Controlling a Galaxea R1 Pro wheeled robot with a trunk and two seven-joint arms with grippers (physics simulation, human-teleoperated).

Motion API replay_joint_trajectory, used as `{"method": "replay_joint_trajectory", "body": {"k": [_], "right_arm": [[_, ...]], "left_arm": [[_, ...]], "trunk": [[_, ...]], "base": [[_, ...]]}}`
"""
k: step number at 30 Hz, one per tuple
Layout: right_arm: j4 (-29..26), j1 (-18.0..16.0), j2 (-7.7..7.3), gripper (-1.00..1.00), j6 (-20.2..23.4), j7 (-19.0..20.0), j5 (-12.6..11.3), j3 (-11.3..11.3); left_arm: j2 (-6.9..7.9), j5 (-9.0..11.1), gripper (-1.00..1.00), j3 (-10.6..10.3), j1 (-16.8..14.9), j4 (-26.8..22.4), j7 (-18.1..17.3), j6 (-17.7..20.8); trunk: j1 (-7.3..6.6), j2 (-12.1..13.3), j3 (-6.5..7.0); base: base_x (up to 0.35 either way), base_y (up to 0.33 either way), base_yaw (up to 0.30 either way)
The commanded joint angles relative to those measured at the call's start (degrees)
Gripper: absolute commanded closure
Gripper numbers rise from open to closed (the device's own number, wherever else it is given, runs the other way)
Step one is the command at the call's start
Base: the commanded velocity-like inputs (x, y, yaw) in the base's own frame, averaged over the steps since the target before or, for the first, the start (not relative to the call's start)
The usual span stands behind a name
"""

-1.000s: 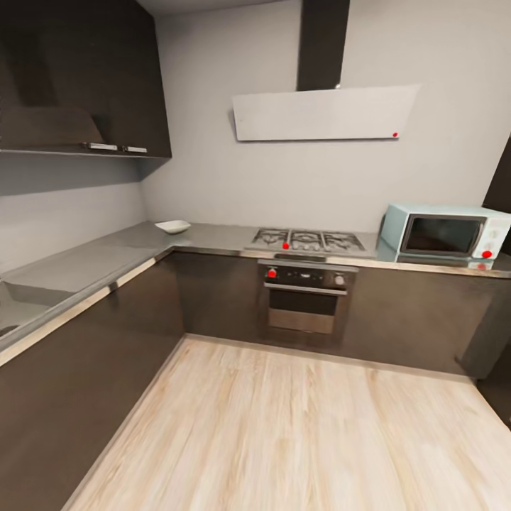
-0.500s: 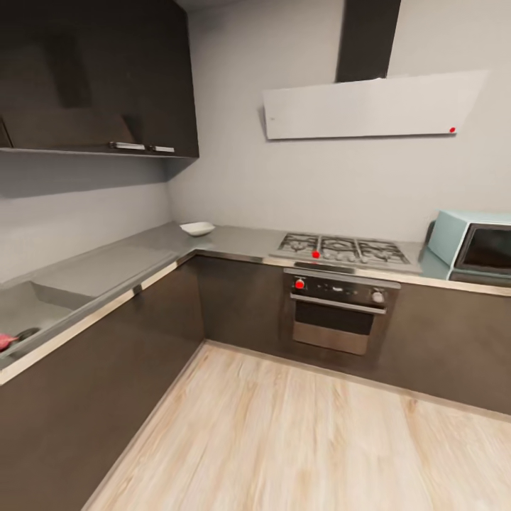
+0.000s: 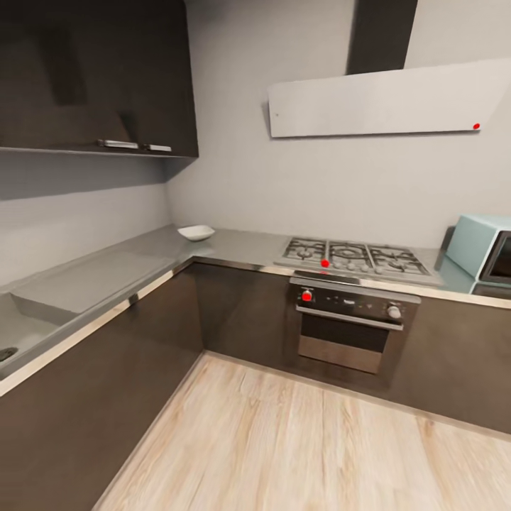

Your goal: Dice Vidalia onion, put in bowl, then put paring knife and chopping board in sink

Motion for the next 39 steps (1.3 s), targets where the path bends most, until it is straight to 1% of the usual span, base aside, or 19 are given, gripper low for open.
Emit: {"method": "replay_joint_trajectory", "body": {"k": [1, 6, 13, 19, 39], "right_arm": [[0.0, 0.0, 0.00, -1.00, -0.1, -0.1, 0.0, 0.0], [0.0, 0.0, 0.00, -1.00, -0.1, -0.1, 0.0, 0.0], [0.0, 0.0, -0.05, -1.00, -0.1, -0.1, 0.0, 0.0], [0.0, 0.0, -0.08, -1.00, -0.1, -0.1, 0.0, 0.0], [0.0, 0.0, -0.06, -1.00, -0.1, -0.1, 0.0, 0.0]], "left_arm": [[0.00, 0.0, -1.00, 0.0, 0.0, 0.0, 0.0, -0.2], [-0.12, 0.1, -1.00, 0.0, 0.0, -0.2, 0.0, -0.3], [-0.79, 0.2, -1.00, 0.1, 0.0, -0.4, 0.1, -0.1], [-0.96, 0.6, -1.00, 0.1, 0.0, -0.4, 0.3, -0.1], [-0.97, 0.7, -1.00, 0.2, 0.0, -0.4, 0.3, -0.1]], "trunk": [[0.03, 0.0, -0.05], [0.03, 0.0, -0.05], [0.03, 0.0, -0.05], [-1.29, 2.4, 1.02], [-5.68, 10.4, 4.61]], "base": [[0.316, 0.000, 0.000], [0.251, -0.005, 0.000], [0.022, -0.002, 0.000], [0.000, 0.000, 0.000], [0.000, 0.000, 0.000]]}}
